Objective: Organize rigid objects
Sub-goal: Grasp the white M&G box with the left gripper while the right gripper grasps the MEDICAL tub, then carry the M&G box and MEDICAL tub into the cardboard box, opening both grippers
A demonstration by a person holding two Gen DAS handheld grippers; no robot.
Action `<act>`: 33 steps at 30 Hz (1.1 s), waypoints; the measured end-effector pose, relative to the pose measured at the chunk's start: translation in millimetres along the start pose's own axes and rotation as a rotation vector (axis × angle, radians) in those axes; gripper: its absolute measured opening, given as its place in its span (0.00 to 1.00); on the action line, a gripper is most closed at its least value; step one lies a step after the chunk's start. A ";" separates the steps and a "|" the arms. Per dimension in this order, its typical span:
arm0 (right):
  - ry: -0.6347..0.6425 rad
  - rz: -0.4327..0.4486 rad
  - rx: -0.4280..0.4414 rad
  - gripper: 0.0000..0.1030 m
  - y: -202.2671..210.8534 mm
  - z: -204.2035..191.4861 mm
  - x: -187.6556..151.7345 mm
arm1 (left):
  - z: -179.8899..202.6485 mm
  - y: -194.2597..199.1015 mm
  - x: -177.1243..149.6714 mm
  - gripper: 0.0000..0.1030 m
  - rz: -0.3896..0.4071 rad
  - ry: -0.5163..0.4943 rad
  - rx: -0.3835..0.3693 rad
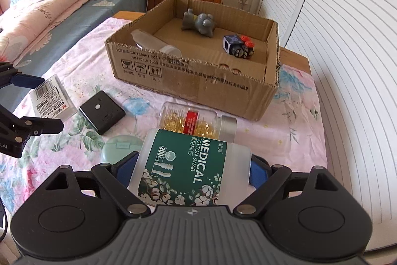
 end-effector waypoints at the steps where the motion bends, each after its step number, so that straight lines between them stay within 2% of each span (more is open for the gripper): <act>1: 0.002 0.013 0.005 0.89 3.1 0.5 4.5 | 0.6 2.4 9.1 0.88 0.013 -0.009 -0.004; 9: 0.005 0.099 0.021 0.89 14.0 11.8 39.2 | 5.0 -9.6 83.9 0.88 0.086 -0.066 -0.010; 20: -0.015 0.127 0.015 0.89 0.6 34.1 69.4 | -11.4 -72.4 165.2 0.88 0.085 -0.025 0.022; 26: -0.023 0.126 0.006 0.89 -5.2 43.0 76.4 | -16.9 -108.2 184.9 0.88 0.068 -0.007 0.053; 33: -0.032 0.119 -0.006 0.89 -11.9 48.3 83.0 | -25.3 -128.5 184.0 0.90 0.061 0.017 0.066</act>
Point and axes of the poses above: each gripper's, at about its wrist camera, not at the fingertips, and y roughly against the way its jaws point, z to its right, x to its top, the point moved 8 cm from there along -y, roughly the way its jaws point, and after that the axes turned 1 degree about -z, right-handed, at the moved point
